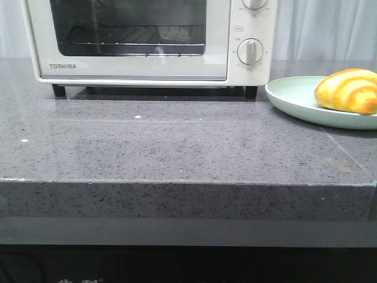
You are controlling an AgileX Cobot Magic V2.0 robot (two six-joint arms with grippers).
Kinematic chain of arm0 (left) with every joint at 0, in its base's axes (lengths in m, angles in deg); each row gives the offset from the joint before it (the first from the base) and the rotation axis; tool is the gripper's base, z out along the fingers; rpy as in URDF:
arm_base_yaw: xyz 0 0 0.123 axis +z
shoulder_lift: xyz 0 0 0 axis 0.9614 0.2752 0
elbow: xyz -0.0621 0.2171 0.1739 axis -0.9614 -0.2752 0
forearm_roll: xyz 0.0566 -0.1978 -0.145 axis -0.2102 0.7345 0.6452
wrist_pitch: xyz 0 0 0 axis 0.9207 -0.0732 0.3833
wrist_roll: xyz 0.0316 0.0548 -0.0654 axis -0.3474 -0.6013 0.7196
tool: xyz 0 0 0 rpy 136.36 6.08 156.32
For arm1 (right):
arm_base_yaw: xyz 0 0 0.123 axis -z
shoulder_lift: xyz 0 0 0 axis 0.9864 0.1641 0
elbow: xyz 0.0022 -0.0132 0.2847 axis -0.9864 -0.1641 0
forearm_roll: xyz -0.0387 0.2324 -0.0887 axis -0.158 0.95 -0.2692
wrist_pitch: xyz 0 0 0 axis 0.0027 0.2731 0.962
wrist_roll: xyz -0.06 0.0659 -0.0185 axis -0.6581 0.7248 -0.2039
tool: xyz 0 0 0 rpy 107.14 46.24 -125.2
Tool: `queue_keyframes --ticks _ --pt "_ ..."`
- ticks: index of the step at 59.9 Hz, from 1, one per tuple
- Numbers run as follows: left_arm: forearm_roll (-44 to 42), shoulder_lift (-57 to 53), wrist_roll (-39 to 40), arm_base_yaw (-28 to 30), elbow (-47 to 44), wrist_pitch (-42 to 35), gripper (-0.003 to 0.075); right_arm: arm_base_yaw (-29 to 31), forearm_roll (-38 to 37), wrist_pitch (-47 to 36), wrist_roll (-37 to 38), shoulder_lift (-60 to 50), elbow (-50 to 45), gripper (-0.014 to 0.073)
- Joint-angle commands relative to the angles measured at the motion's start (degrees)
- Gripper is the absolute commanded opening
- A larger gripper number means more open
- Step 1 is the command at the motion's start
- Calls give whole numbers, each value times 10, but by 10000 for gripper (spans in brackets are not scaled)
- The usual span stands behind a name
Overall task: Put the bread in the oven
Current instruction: 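Move the left gripper toward the toaster oven door handle, then pull the oven door handle down with the left gripper to open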
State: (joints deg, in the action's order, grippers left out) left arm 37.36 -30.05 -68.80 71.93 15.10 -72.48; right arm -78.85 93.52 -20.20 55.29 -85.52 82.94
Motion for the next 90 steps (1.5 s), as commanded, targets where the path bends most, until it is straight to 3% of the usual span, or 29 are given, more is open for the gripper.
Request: queue_keyframes --ticks 1,17,29,41,51,67,90 --pt "1 -10 3 1 -4 -44 -20 3 -6 -55 -5 -13 3 -69" --pt "2 -10 3 1 -4 -48 -20 3 -6 -55 -5 -13 3 -69" --pt "21 -10 3 0 8 -134 -20 3 -5 -100 0 -13 15 -69" --pt "-28 11 3 0 128 -86 -20 3 2 4 5 -3 137 -69" --pt "-82 134 3 0 269 33 -20 3 3 88 5 92 256 -69" --pt "-39 370 1 -8 375 -23 -20 2 40 66 5 186 316 -69" --pt "-40 653 -24 -191 598 -62 -20 2 59 58 5 188 316 -69"
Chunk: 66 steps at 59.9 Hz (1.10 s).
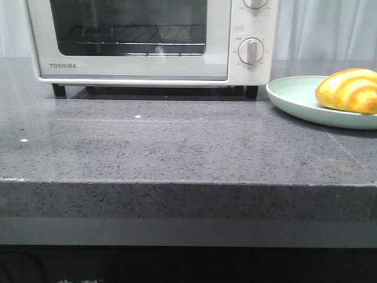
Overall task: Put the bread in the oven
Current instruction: 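Pull the oven door handle down with the left gripper to open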
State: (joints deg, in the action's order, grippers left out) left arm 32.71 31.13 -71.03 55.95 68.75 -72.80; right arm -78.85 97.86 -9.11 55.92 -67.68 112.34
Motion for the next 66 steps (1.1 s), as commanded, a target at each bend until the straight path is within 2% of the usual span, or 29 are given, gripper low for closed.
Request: queue_keyframes --ticks 1,19,43,53,66 --pt "6 51 -2 -35 70 -59 -20 2 18 -53 -1 10 21 -69" --pt "9 181 -2 -77 216 -42 -20 2 33 -53 -1 10 21 -69" --pt "15 226 -2 -77 232 -21 -20 2 34 -54 -1 10 21 -69" --pt "24 226 -2 -78 232 31 -20 2 34 -54 -1 10 21 -69" --pt "29 217 -2 -92 232 197 -20 2 34 -55 -1 10 21 -69"
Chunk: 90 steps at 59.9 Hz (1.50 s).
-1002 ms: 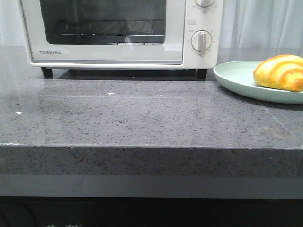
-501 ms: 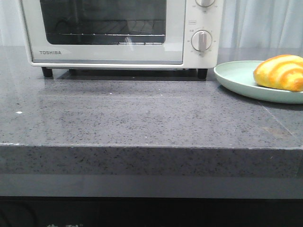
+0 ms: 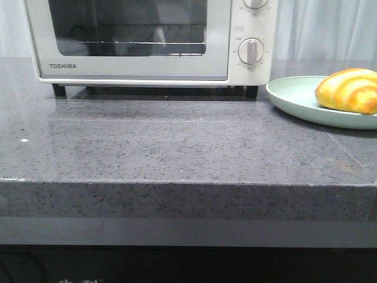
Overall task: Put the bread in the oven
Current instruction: 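Pull the oven door handle down with the left gripper to open, then lower the right gripper onto the striped bread roll on the plate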
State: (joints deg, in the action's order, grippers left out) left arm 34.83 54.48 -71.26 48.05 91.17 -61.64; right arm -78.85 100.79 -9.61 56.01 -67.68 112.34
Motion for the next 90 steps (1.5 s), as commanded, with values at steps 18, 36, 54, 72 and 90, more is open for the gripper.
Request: queue_keyframes --ticks 18,36,54,72,90 --pt "11 -83 0 -59 -62 134 -20 2 6 -50 -2 10 21 -69" --pt "42 -105 0 -66 -157 108 -20 2 6 -50 -2 10 21 -69" --pt "100 -116 -5 -66 -171 151 -20 2 6 -50 -2 10 21 -69" --pt "-9 -190 28 -16 -181 29 -21 2 12 -29 -2 25 21 -69" --pt "-9 -361 31 108 -338 -95 -21 2 59 -14 56 178 48 -60"
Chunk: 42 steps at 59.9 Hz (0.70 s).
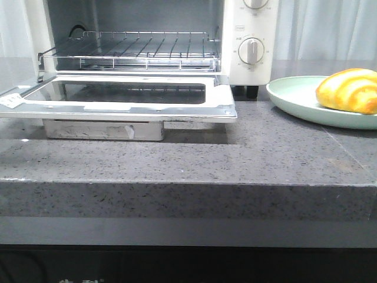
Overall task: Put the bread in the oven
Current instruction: 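Lower the right gripper onto the striped bread roll on the plate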
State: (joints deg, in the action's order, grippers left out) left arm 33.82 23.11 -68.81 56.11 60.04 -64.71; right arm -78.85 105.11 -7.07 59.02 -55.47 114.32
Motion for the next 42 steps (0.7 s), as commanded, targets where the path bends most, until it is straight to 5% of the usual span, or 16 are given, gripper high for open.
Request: queue_keyframes --ticks 1,23,42 --pt "1 -56 6 38 -40 -70 -21 2 17 -41 33 71 31 -60" --pt "1 -248 6 135 -186 -110 -20 3 89 -72 64 316 119 -6" --pt "1 -262 6 135 -190 -110 -20 4 103 -75 64 407 197 551"
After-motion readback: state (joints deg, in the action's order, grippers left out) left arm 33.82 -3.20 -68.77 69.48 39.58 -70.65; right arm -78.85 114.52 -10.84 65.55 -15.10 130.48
